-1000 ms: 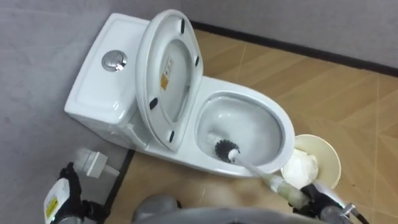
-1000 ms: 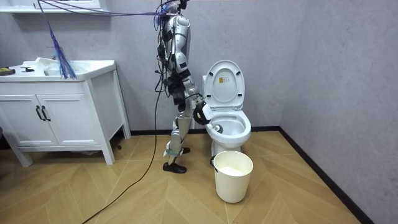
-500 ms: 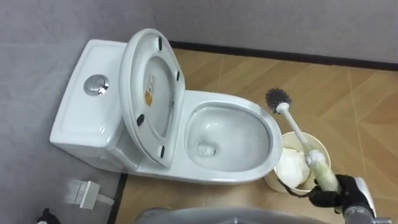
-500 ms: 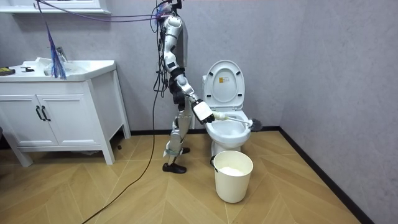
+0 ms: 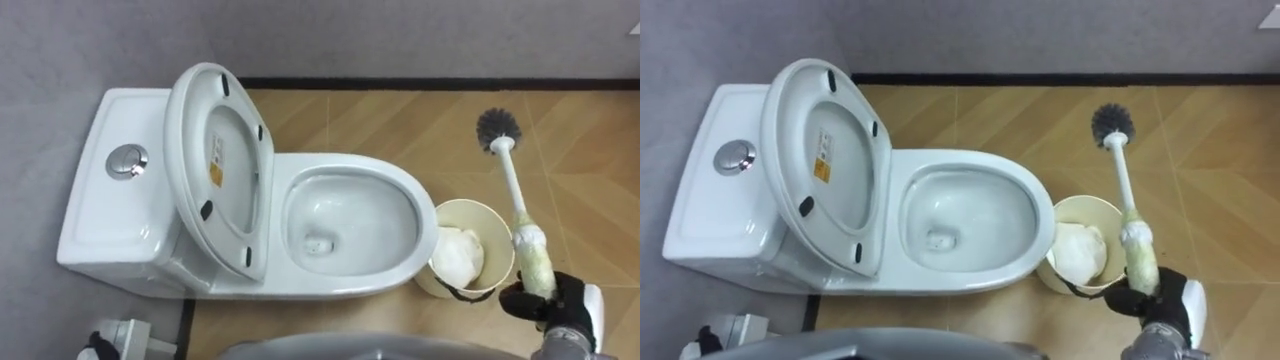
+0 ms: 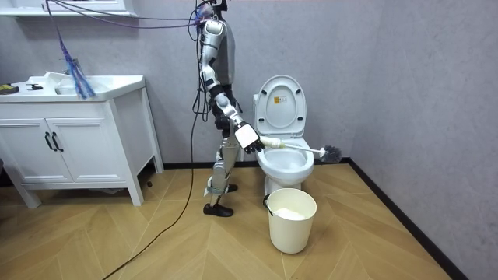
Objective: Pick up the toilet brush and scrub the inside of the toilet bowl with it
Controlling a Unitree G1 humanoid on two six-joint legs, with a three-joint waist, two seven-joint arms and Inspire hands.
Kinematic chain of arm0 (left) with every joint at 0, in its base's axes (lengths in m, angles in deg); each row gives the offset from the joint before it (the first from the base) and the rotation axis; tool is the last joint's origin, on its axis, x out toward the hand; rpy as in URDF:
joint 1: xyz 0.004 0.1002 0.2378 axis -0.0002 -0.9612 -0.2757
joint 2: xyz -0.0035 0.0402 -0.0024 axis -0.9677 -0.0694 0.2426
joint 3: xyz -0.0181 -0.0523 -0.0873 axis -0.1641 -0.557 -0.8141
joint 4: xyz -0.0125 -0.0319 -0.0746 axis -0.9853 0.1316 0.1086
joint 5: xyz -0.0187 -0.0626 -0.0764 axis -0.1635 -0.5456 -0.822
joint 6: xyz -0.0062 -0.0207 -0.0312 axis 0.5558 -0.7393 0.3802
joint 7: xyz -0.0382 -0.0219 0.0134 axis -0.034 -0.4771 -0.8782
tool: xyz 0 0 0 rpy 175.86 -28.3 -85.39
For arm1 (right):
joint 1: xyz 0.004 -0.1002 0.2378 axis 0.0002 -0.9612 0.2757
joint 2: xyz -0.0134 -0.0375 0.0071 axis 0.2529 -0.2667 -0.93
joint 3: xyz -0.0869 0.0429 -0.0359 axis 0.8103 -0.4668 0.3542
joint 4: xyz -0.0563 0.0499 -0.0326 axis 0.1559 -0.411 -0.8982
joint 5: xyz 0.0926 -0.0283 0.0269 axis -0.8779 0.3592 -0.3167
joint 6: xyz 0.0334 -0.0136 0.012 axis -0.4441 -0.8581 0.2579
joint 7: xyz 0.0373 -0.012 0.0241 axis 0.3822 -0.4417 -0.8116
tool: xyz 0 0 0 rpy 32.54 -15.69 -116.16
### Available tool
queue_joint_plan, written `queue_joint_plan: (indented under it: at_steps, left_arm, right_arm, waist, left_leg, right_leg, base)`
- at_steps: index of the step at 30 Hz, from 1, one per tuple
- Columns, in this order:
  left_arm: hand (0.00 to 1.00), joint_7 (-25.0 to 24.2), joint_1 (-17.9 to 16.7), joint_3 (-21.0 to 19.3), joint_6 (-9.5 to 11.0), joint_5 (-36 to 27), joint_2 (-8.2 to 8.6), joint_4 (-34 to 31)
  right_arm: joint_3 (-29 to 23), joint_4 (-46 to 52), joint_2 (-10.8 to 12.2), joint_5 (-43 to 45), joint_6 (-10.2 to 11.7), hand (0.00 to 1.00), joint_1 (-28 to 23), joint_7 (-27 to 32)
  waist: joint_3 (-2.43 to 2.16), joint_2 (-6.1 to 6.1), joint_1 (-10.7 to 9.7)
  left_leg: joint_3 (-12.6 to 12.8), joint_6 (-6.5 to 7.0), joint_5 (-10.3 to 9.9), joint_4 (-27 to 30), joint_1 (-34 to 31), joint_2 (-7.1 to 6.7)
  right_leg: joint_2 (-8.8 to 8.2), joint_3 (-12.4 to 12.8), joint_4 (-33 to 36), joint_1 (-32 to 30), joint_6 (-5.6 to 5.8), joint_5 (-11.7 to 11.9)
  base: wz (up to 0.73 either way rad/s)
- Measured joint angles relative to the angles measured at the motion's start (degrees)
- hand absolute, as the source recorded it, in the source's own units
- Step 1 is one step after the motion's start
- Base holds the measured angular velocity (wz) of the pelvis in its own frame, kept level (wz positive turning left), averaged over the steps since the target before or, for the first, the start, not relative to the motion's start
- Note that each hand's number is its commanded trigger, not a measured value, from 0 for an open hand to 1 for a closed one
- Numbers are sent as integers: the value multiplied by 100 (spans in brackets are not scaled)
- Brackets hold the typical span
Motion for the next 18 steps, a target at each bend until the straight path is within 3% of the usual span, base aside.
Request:
queue_joint_plan:
  at_steps: [1, 2, 3, 4, 6, 18]
  left_arm:
    - [0, -57, 36, 0, -15, 2, 1, 0]
    - [0, -83, 60, 0, -21, 2, 4, -1]
    - [0, -98, 65, 1, -22, 3, 4, -1]
    - [0, -115, 65, 1, -24, 7, 3, -2]
    - [0, -138, 55, 3, -41, 3, 5, -2]
    - [0, -142, 42, 5, -40, 13, 19, 0]
  right_arm:
    - [1, -117, 19, -6, -1, 100, 5, -1]
    - [2, -224, 40, -28, -1, 92, -2, -6]
    - [4, -315, 51, -58, -2, 20, -12, -13]
    - [6, -334, 51, -72, -5, 2, -29, -15]
    - [6, -440, 49, -130, -8, 0, -67, -15]
    - [0, -586, 45, -159, -7, 0, -73, -12]
  waist:
    - [0, 17, -4]
    - [2, 36, -11]
    - [7, 54, -30]
    - [8, 61, -42]
    - [12, 66, -129]
    - [12, 60, -147]
  left_leg:
    - [1, 0, 0, -9, 2, 10]
    - [6, 0, 0, -22, 9, 20]
    - [17, 0, -1, -37, 14, 31]
    - [18, 1, -2, -53, 18, 36]
    - [20, 1, -2, -76, 39, 45]
    - [114, 0, -2, -77, 105, 70]
  right_leg:
    - [13, 26, 0, -7, -4, 10]
    - [26, 42, -2, -10, -10, 22]
    - [39, 47, -4, -16, -15, 30]
    - [46, 51, -4, -22, -17, 33]
    - [61, 62, -6, -23, -21, 35]
    - [105, 226, -89, 12, -37, 89]
  base:
    - [-6]
    - [-6]
    - [-4]
    - [0]
    - [0]
    - [-6]
